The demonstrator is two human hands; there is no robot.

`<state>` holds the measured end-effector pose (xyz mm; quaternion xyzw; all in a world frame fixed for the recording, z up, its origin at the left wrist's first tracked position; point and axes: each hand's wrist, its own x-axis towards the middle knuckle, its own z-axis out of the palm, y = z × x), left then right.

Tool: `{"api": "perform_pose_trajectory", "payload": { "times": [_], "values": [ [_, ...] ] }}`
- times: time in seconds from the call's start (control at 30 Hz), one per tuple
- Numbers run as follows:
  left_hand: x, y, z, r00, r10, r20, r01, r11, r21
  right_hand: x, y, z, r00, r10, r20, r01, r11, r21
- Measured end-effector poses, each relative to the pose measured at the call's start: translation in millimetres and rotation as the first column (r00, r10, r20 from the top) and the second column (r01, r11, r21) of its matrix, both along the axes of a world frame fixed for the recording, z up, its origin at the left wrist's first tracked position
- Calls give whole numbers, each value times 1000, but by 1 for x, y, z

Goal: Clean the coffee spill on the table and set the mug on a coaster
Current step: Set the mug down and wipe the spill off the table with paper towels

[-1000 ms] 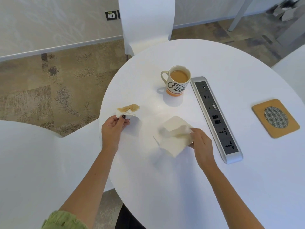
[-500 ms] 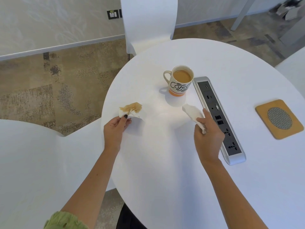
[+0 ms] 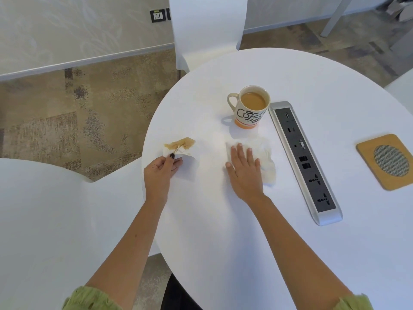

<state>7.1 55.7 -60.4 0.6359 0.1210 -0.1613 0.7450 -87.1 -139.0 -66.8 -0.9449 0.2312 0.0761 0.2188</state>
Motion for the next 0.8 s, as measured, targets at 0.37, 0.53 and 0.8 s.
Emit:
{"api": "perform_pose_trajectory", "payload": {
  "times": [0.37,0.53,0.8],
  "values": [
    [-1,2,-1,1000,-10,7,10,1000,-19,-84,51,-7,903,429,-2,-428,900,-79],
    [-1,3,0,999,-32,29,32,999,-10,-100,-16,-3,993,113,-45,-118,987,-106],
    [0,1,-2,998,-35,43,34,999,26,-5,-37,-1,999,-19,-34,15,994,-112]
  ]
}}
